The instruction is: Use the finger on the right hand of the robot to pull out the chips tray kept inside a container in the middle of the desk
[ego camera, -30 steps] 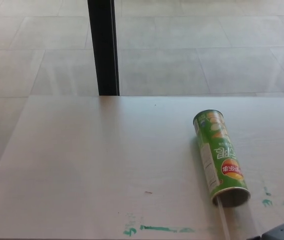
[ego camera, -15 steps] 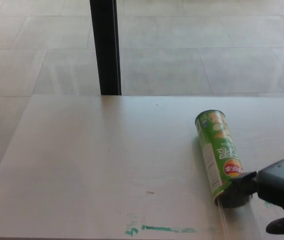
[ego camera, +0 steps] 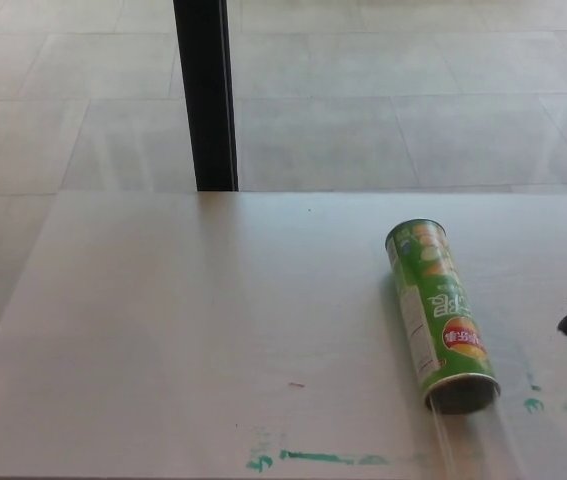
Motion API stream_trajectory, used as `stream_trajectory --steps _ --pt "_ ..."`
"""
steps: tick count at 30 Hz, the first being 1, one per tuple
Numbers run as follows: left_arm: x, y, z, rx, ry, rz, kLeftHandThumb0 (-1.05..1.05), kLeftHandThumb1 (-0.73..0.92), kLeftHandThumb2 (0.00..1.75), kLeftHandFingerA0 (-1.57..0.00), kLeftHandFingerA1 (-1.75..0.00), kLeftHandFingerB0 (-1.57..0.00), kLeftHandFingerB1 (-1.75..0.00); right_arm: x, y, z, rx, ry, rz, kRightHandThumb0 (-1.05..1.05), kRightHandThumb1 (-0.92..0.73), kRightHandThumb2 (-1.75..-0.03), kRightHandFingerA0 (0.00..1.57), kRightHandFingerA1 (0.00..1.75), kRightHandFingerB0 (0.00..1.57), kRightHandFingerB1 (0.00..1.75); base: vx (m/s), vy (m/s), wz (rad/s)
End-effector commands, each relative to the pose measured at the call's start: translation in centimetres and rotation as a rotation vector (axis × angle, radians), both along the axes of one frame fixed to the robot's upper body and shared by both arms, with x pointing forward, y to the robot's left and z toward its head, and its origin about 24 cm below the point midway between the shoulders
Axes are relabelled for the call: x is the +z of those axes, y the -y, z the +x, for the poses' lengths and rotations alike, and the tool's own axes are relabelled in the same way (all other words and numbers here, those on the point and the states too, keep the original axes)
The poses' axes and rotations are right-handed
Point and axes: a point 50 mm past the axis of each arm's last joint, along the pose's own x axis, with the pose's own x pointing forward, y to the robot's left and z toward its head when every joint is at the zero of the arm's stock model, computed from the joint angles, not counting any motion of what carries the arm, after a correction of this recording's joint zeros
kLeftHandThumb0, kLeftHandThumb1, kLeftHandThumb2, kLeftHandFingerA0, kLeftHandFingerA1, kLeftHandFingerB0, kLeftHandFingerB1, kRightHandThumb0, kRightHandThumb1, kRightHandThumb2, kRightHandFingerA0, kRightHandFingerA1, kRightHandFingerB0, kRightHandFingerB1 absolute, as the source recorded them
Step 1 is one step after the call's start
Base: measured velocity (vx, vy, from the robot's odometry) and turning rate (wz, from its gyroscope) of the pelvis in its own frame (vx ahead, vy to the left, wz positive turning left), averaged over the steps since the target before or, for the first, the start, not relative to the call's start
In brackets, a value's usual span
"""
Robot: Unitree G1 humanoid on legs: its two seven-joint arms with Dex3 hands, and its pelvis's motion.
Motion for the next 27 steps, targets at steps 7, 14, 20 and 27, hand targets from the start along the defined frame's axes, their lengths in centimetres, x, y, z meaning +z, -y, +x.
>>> stream_trajectory --steps 7,14,20,27 --pt "0.7 -0.5 -1.1 0.014 0.008 0.046 -0.75 0.84 0.65 -0.33 -0.55 -0.28 -0.36 11.5 4.8 -4.9 -0.047 0.238 0.222 -0.16 -0.52 -0.60 0.81 1.52 0.38 0.36 0.00 0.000 0.00" --pt "0.3 -1.0 -0.8 0.017 0.002 0.026 -0.75 0.82 0.65 -0.36 -0.53 -0.29 -0.34 11.7 9.3 -9.9 -0.192 0.401 0.306 -0.29 -0.56 -0.61 0.78 1.47 0.40 0.35 0.00 0.000 0.00" --pt "0.6 -0.9 -0.8 0.014 0.011 0.047 -0.75 0.83 0.65 -0.35 -0.53 -0.30 -0.35 9.9 15.1 -14.8 -0.415 0.680 0.414 -0.44 -0.55 -0.58 1.00 1.22 0.48 0.37 0.00 0.000 0.00" --pt "0.4 -1.3 -0.8 0.045 0.010 0.053 -0.72 0.84 0.66 -0.33 -0.49 -0.29 -0.32 4.9 22.3 -22.3 -0.811 1.054 0.486 -0.48 -0.66 -0.60 0.90 1.24 0.49 0.43 0.00 0.000 0.00"
